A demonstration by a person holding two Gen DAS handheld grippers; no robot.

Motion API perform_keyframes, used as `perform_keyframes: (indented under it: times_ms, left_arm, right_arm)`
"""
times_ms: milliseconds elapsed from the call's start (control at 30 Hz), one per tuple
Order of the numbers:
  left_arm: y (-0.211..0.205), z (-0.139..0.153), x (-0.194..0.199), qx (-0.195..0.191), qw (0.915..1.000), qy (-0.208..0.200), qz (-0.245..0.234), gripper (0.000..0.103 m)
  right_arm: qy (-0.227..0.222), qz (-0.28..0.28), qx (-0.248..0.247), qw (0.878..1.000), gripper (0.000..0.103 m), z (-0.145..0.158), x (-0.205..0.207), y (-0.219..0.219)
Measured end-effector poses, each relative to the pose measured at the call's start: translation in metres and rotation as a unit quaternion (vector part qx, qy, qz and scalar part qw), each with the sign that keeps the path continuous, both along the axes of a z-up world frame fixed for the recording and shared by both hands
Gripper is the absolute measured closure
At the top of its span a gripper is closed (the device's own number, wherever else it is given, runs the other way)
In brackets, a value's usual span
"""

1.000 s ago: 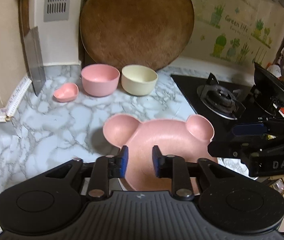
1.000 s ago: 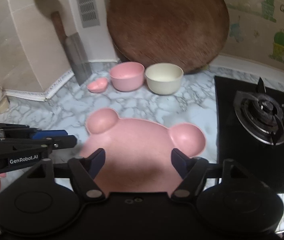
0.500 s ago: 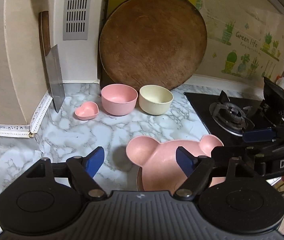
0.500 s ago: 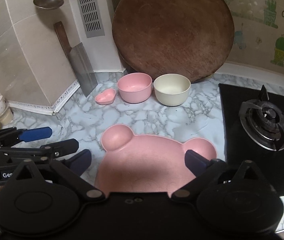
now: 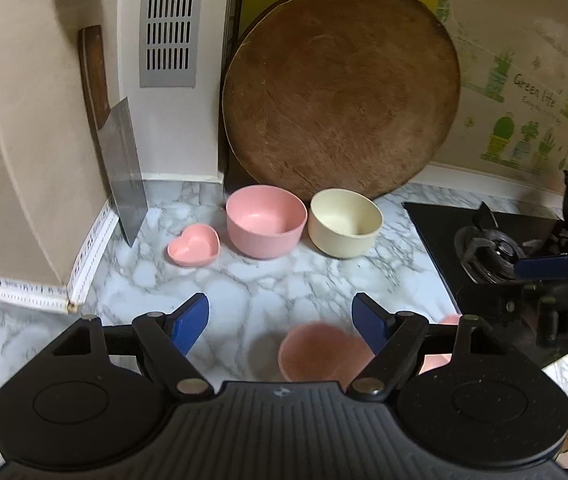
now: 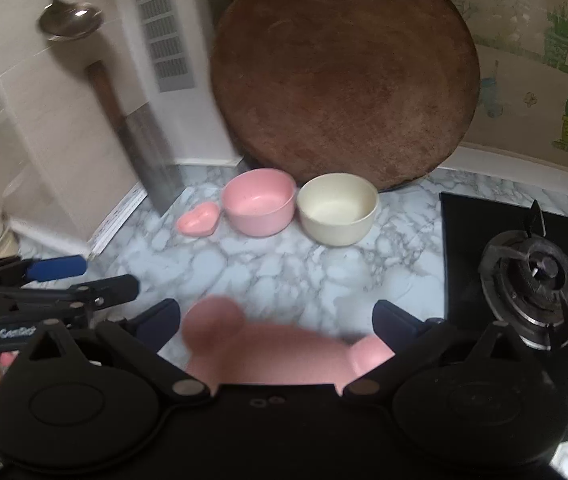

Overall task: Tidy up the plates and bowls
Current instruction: 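Move both grippers to the cream bowl and close on its rim, then lift the cream bowl with both grippers and carry it beside the bear plate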

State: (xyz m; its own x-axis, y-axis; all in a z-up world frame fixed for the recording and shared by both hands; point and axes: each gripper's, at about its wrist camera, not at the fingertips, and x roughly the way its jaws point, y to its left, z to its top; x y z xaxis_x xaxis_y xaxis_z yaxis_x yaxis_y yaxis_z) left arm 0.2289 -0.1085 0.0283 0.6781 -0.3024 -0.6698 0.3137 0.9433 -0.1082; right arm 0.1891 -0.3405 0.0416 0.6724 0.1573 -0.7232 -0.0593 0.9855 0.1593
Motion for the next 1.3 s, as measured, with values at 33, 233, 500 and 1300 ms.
perform_keyframes:
  times_ms: [33,233,500,1300]
  left_arm:
    - [-0.004,0.000,0.006,0.005,1.0000,0.001,0.002,0.025]
    - [-0.029,-0.001,0.047,0.006,0.9996,0.026,0.014,0.025]
    - [-0.072,-0.019,0.111,0.000,0.9974,0.064,0.034,0.025]
    - [-0.132,-0.110,0.200,-0.046,0.9844,0.160,0.058,0.074]
  right_arm:
    - [0.002,-0.005,0.000,1.000,0.000,0.000,0.007,-0.004]
    - [0.019,-0.031,0.006,0.999,0.000,-0.002,0.054,-0.034]
    - [0.047,-0.066,0.001,0.997,0.001,-0.027,0.129,-0.076]
    - [0.119,-0.067,0.037,0.990,0.072,-0.125,0.243,-0.116]
